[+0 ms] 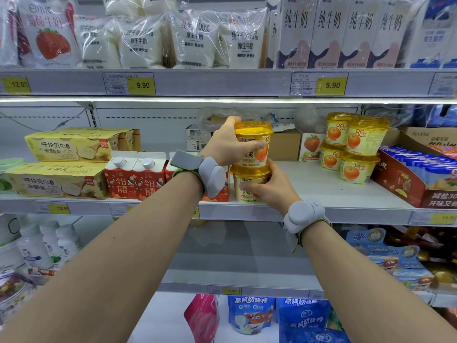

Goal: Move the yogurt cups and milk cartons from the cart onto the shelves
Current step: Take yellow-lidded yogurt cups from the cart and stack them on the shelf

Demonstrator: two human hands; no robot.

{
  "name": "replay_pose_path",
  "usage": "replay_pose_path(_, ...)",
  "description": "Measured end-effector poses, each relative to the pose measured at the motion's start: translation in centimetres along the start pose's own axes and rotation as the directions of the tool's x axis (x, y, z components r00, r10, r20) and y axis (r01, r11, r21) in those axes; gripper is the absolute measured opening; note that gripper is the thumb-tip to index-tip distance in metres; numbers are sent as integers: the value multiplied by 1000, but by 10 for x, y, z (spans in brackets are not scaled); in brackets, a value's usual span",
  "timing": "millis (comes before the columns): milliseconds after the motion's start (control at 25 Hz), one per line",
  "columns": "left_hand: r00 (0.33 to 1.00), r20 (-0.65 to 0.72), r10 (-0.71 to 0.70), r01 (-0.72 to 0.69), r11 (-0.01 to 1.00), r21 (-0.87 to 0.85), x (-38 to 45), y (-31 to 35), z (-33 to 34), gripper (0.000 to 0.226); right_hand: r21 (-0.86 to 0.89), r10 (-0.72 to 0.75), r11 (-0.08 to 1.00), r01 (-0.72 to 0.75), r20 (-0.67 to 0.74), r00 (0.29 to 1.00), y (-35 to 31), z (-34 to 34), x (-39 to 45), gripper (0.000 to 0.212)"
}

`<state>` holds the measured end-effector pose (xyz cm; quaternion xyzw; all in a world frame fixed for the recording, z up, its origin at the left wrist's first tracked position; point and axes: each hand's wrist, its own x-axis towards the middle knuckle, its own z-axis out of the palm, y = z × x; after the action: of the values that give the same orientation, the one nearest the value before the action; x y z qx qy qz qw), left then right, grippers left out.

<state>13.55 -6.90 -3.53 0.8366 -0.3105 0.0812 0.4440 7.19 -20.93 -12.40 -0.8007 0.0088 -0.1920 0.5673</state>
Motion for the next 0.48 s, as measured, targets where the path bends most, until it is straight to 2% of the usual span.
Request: replay_pose_path(480, 999, 42, -17, 18, 1000, -7, 4, -1, -3, 92, -55, 60, 997, -58, 27, 998, -2, -2, 0, 77)
